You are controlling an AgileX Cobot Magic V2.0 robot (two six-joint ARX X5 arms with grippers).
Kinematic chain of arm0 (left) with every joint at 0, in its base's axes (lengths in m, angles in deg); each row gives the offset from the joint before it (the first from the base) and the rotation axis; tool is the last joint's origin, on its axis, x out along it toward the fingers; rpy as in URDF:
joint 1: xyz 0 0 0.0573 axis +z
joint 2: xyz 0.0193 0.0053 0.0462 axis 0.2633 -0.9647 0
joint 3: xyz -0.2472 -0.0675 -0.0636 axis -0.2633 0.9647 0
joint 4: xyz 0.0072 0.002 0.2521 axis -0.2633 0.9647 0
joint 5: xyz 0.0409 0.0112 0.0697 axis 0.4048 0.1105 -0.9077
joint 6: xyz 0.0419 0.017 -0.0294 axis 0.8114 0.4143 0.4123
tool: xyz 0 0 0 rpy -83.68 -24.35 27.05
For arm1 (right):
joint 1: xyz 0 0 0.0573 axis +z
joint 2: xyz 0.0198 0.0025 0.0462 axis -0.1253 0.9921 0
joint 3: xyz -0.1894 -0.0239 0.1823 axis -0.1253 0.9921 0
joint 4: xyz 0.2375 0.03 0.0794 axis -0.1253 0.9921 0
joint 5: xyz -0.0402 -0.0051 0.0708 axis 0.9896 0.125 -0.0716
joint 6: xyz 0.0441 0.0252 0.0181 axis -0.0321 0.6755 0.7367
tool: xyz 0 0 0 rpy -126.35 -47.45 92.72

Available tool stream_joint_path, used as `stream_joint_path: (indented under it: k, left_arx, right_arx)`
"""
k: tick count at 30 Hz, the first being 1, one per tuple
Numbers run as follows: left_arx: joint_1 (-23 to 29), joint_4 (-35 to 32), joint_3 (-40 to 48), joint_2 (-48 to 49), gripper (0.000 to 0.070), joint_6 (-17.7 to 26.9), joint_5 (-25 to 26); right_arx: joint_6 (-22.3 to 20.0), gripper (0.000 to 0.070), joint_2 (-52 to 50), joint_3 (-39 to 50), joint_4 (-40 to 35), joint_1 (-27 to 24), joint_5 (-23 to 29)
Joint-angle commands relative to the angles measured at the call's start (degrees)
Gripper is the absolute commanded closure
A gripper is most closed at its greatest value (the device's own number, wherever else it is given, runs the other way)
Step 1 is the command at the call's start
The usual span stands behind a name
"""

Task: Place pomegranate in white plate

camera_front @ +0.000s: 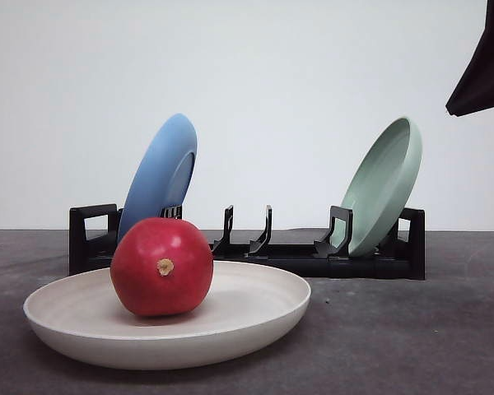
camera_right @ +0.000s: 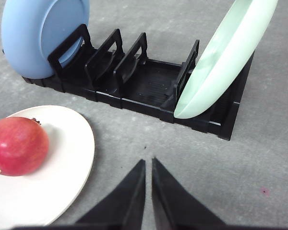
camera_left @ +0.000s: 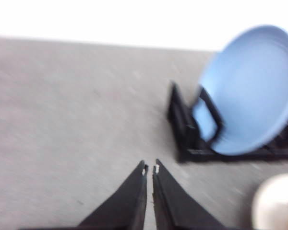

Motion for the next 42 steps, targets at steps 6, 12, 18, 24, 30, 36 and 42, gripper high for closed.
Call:
stream_joint_path:
  k: [6,12,18,24,30,36,42]
  left_arx:
    - [2.25,-6.01,12.61,11.89,0.07,0.93,-0.14]
    - [1.39,-4.61,17.36,17.54,0.07,3.43,-0.15]
    - [-1.58,-3.97,17.36,17.54,0.07,7.96,-0.37]
    - [-1.58,-4.0,17.36,17.53,0.07,7.57,-0.39]
    - [-1.58,-4.65,17.36,17.49,0.07,5.47,-0.37]
    - [-1.58,-4.89,17.36,17.49,0.07,5.47,-0.37]
    - [-1.57,-4.89,17.36,17.49,0.07,5.48,-0.37]
  right_arx:
    - [-0.63,0.0684,0.13,-0.11,-0.44,0.33,-0.01]
    - [-0.63,0.0684,0.14,-0.11,-0.57,0.33,0.0]
    - [-0.63,0.0684,0.15,-0.11,-0.71,0.33,-0.02]
    - [-0.63,0.0684,0.15,-0.11,-0.88,0.33,-0.02]
    - [-0.63,0.0684,0.15,-0.11,-1.03,0.33,-0.02]
    - [-0.63,0.0684,0.15,-0.11,-1.03,0.33,0.0]
    - [-2.3,0.0684,0.15,-0.11,-1.04,0.33,0.16]
